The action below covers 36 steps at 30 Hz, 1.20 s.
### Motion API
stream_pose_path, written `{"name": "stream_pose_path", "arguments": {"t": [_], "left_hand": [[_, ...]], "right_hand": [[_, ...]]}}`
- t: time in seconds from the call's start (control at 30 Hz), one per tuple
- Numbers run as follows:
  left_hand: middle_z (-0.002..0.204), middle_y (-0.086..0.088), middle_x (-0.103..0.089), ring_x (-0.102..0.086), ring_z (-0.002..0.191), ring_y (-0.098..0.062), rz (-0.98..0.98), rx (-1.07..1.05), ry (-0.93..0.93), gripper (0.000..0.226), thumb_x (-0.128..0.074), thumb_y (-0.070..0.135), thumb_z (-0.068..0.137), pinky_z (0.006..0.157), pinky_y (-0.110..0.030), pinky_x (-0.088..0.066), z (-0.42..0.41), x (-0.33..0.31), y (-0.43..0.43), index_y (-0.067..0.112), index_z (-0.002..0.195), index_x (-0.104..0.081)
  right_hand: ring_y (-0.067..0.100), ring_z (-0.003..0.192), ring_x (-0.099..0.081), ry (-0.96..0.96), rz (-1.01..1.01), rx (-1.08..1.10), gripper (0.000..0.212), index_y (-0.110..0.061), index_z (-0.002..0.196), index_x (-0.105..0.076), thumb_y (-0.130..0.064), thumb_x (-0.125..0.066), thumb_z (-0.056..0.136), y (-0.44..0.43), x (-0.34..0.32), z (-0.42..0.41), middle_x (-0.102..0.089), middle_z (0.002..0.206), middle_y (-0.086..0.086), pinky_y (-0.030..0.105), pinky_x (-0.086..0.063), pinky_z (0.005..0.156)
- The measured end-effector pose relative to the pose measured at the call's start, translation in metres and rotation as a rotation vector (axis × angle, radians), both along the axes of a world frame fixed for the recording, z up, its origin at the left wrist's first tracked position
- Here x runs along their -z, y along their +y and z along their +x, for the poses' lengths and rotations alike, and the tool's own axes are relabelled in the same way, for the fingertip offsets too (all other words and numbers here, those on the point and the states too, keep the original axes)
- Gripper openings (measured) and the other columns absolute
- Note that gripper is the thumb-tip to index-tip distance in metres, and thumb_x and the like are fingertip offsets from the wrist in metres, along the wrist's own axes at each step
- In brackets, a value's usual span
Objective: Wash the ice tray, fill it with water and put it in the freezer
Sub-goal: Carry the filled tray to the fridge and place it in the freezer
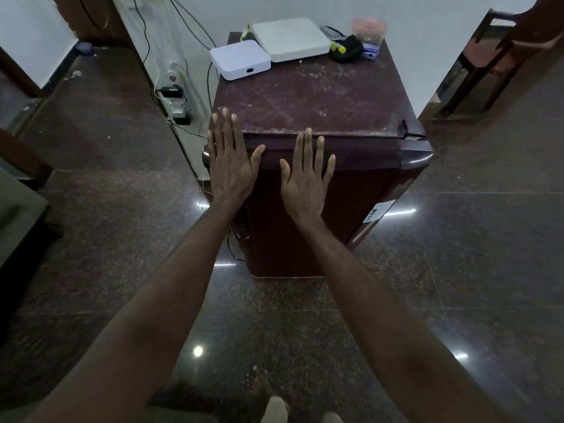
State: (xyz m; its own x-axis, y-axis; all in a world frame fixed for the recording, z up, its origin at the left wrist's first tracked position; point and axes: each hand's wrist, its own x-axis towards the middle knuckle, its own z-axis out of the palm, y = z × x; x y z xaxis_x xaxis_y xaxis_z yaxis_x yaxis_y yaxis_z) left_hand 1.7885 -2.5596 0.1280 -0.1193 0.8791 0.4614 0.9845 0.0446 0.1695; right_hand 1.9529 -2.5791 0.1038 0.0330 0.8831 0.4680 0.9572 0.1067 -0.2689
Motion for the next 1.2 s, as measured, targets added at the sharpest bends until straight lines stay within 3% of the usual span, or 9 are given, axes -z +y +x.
{"name": "stream_pose_path", "arguments": {"t": [0.43,0.6,0.77,0.87,1.1,1.2], "left_hand": [[0.172,-0.016,-0.011,-0.007,0.160,-0.032,0.032,0.005,0.007,0.071,-0.022,0.051,0.110,0.129,-0.047,-0.013,-0.003,0.010,0.012,0.005,0.164,-0.017],[0.173,-0.014,-0.012,-0.006,0.161,-0.030,0.010,0.010,0.009,0.071,-0.023,0.051,0.110,0.130,-0.046,-0.012,-0.004,0.009,0.013,0.006,0.164,-0.018],[0.173,-0.014,-0.012,-0.005,0.161,-0.030,0.018,0.047,0.000,0.069,-0.024,0.047,0.111,0.130,-0.045,-0.013,-0.007,0.011,0.010,0.005,0.164,-0.018],[0.172,-0.015,-0.012,-0.006,0.161,-0.029,0.024,0.105,-0.012,0.065,-0.028,0.040,0.111,0.129,-0.046,-0.016,-0.010,0.009,0.007,0.003,0.163,-0.018],[0.171,-0.016,-0.017,-0.011,0.160,-0.029,0.079,0.079,-0.234,0.063,-0.039,0.034,0.111,0.128,-0.047,-0.020,-0.067,0.019,-0.009,0.002,0.162,-0.022],[0.172,-0.015,-0.015,-0.009,0.161,-0.028,0.001,0.062,-0.174,0.065,-0.034,0.039,0.110,0.128,-0.047,-0.018,-0.131,0.036,-0.006,0.003,0.163,-0.020]], "right_hand": [[0.021,0.162,-0.008,-0.060,0.045,0.045,0.064,-0.015,0.166,-0.018,-0.049,-0.025,0.113,0.011,0.010,-0.004,-0.013,0.175,0.001,0.056,-0.009,0.128],[0.021,0.161,-0.012,-0.039,0.063,0.035,0.063,-0.015,0.166,-0.022,-0.048,-0.027,0.112,0.012,0.011,-0.004,-0.018,0.174,0.001,0.057,-0.011,0.128],[0.021,0.162,-0.008,0.044,0.030,0.041,0.061,-0.014,0.166,-0.022,-0.044,-0.031,0.113,0.009,0.007,-0.010,-0.016,0.174,0.001,0.055,-0.001,0.130],[0.023,0.162,-0.009,0.096,0.008,0.000,0.059,-0.011,0.164,-0.025,-0.040,-0.029,0.114,0.011,-0.004,-0.021,-0.018,0.174,0.004,0.055,-0.005,0.130],[0.026,0.161,-0.016,0.026,0.044,-0.257,0.056,-0.007,0.162,-0.029,-0.034,-0.028,0.113,0.041,-0.043,-0.106,-0.025,0.171,0.009,0.050,-0.013,0.130],[0.029,0.161,-0.015,-0.087,0.049,-0.322,0.056,-0.005,0.163,-0.026,-0.032,-0.025,0.113,0.046,-0.043,-0.167,-0.022,0.172,0.012,0.050,-0.013,0.130]]}}
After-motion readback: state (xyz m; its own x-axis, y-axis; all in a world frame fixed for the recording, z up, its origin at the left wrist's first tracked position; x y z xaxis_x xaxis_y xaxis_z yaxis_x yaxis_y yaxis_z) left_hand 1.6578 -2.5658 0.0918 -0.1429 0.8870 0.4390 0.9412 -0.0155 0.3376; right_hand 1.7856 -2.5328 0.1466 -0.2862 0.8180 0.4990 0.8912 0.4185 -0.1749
